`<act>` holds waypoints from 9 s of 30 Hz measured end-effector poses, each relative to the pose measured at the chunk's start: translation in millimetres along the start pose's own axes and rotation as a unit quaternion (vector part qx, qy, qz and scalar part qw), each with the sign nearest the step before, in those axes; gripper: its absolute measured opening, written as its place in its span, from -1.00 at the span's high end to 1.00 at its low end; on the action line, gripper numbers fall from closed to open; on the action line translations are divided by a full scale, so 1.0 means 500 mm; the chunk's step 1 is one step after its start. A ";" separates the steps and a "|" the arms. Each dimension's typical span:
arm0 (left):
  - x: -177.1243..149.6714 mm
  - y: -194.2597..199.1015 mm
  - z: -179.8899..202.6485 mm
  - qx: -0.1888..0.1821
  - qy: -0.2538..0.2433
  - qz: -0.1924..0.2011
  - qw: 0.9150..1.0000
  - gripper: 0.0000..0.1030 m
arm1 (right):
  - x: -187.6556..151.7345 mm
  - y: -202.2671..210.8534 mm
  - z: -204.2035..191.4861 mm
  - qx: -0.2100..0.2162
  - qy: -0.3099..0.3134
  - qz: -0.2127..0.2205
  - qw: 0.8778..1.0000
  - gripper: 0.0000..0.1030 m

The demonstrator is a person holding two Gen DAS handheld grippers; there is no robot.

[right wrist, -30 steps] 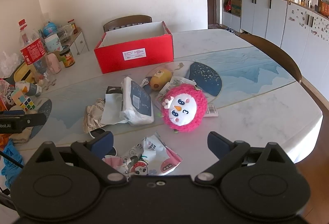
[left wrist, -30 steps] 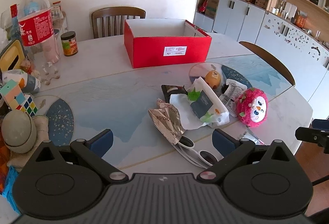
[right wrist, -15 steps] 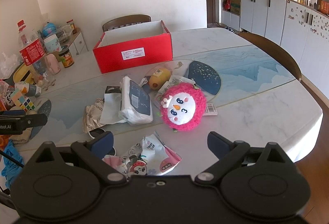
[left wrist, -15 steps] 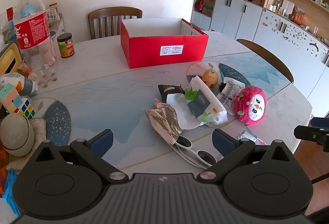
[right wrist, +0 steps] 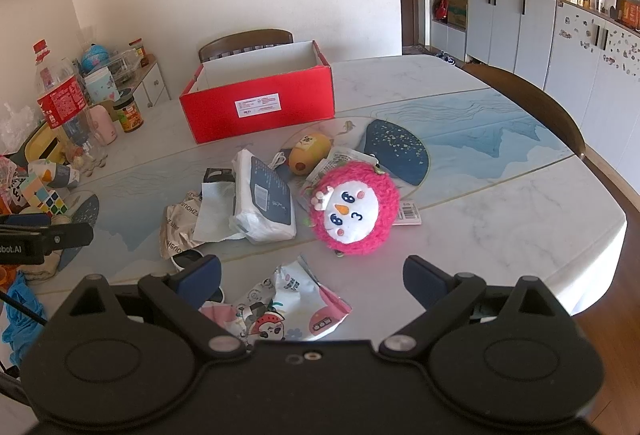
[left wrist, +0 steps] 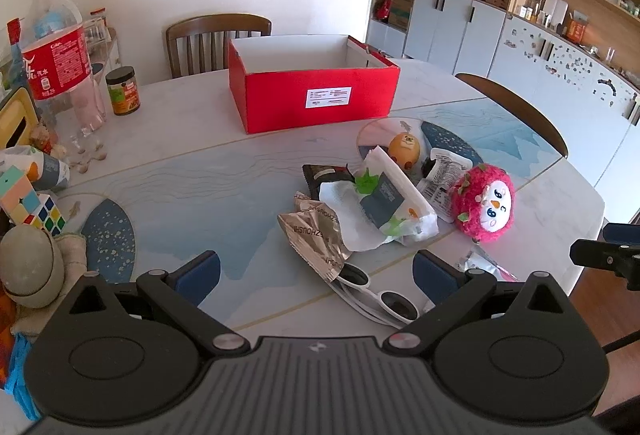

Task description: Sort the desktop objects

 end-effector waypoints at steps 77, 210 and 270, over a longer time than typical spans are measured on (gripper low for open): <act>-0.086 -0.320 -0.038 -0.010 0.017 -0.066 0.998 -0.11 | 0.010 -0.333 0.061 0.003 0.060 -0.023 0.998 -1.00; 0.375 -0.480 -0.017 0.040 -0.029 0.069 0.996 -0.51 | 0.417 -0.490 -0.073 0.173 0.172 0.027 0.969 -1.00; -0.148 -0.181 0.035 -0.103 -0.003 -0.097 0.990 -0.57 | -0.085 -0.182 0.002 0.103 0.084 -0.076 0.988 -1.00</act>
Point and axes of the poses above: each gripper's, at about its wrist camera, not at the fingertips, and y roughly against the way its jaws point, z to its right, x to its top, the point moved 10 cm from there along -y, roughly the way its jaws point, and after that the axes turned 14 degrees about z, right-handed, at the moved point
